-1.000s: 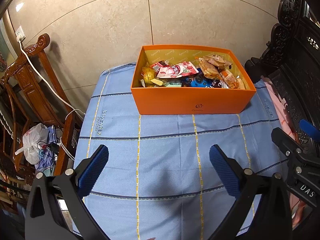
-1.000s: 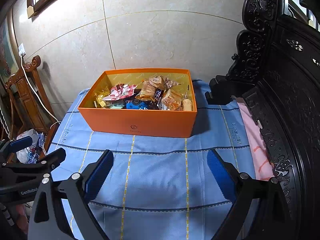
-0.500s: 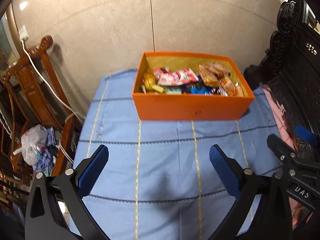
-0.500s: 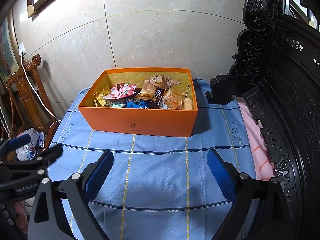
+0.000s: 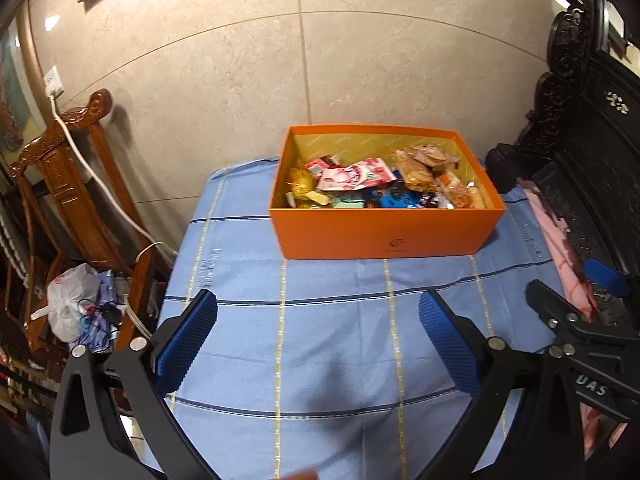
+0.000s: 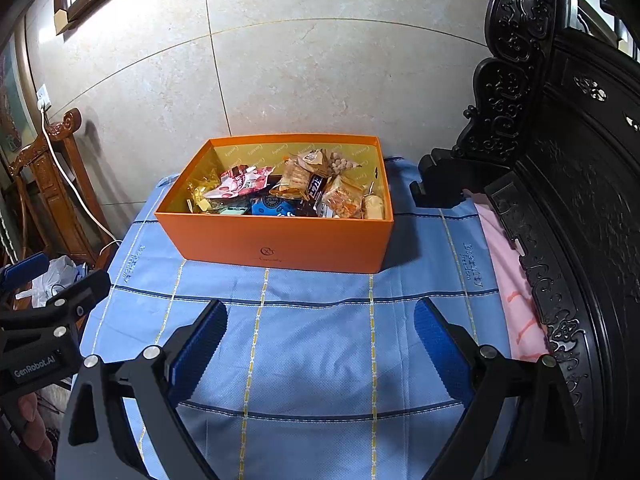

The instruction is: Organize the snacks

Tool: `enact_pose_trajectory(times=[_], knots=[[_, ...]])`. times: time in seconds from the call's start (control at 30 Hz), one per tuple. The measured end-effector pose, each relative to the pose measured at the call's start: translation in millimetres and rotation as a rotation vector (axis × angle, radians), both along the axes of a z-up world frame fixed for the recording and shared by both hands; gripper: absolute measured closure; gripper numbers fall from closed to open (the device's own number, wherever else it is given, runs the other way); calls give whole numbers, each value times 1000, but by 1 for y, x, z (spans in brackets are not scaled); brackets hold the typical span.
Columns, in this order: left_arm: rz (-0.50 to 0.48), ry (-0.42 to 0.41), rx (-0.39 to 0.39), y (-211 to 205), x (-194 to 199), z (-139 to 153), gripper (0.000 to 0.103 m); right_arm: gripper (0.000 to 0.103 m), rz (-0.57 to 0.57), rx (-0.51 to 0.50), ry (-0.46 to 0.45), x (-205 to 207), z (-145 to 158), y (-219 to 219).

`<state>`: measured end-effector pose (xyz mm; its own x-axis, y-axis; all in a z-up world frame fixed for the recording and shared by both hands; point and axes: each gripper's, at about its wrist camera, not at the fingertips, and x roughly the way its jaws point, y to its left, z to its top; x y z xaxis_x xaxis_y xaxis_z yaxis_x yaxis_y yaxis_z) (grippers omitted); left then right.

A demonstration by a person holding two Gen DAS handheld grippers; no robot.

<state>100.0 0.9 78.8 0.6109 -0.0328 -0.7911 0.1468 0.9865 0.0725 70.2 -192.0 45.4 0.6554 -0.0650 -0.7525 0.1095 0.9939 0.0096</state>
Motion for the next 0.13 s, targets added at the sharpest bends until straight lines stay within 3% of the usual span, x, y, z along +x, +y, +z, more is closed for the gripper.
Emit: enact_pose_trajectory(times=[0.13], knots=[[-6, 10, 6, -2, 0, -2, 4, 8, 1, -1, 1, 0, 0, 0]])
